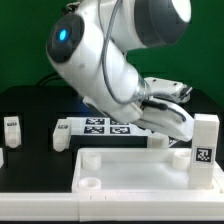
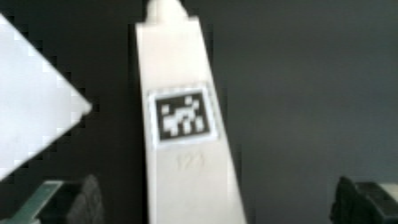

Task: Assemble desk

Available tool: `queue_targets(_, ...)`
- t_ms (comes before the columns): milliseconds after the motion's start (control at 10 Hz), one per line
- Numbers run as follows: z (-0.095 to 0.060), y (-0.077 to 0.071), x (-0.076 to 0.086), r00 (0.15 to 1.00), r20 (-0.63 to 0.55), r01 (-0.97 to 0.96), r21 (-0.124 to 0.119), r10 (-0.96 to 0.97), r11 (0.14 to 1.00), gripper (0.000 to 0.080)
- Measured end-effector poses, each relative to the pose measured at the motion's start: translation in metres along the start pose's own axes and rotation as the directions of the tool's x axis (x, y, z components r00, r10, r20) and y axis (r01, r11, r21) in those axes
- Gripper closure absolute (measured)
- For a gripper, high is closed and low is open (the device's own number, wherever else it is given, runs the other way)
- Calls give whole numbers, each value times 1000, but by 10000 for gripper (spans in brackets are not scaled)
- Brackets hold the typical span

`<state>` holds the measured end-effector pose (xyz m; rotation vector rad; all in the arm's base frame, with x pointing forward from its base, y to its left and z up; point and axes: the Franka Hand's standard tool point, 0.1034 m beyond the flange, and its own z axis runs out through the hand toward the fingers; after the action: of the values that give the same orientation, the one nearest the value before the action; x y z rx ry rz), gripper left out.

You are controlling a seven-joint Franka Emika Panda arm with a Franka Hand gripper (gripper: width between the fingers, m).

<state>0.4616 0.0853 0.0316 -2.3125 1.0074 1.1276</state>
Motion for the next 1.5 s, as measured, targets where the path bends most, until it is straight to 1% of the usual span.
queue_targets(100, -1, 1, 4, 999, 35, -1, -1, 1, 1000, 151)
queue_targets(200, 0, 8, 4, 994, 105, -15, -7, 16, 1000, 151)
queue_targets(300, 0, 10, 8, 991, 131, -22, -8, 23, 1000, 151)
queue_targets(400, 0, 8, 10, 993, 117, -20, -5, 20, 1000, 151)
queue_targets(600, 4, 1, 13, 996, 93, 12, 3, -12, 1000, 151)
queue_targets(800, 14, 3, 17, 997, 64, 42, 8, -43, 999, 151)
queue_targets(900, 19, 6, 16, 998, 58, 40, 6, -40, 999, 151)
queue_targets(1000, 22, 9, 15, 998, 60, 34, 4, -35, 999, 151)
queue_targets(1100, 20, 8, 16, 998, 57, 35, 6, -35, 999, 151)
queue_targets(1200, 20, 9, 16, 998, 57, 34, 7, -34, 999, 284)
queue_targets(1300, 20, 9, 16, 998, 57, 34, 7, -34, 999, 284)
queue_targets(1400, 20, 9, 16, 998, 57, 34, 7, -34, 999, 430)
queue_targets(1500, 20, 9, 16, 998, 55, 33, 7, -34, 999, 515)
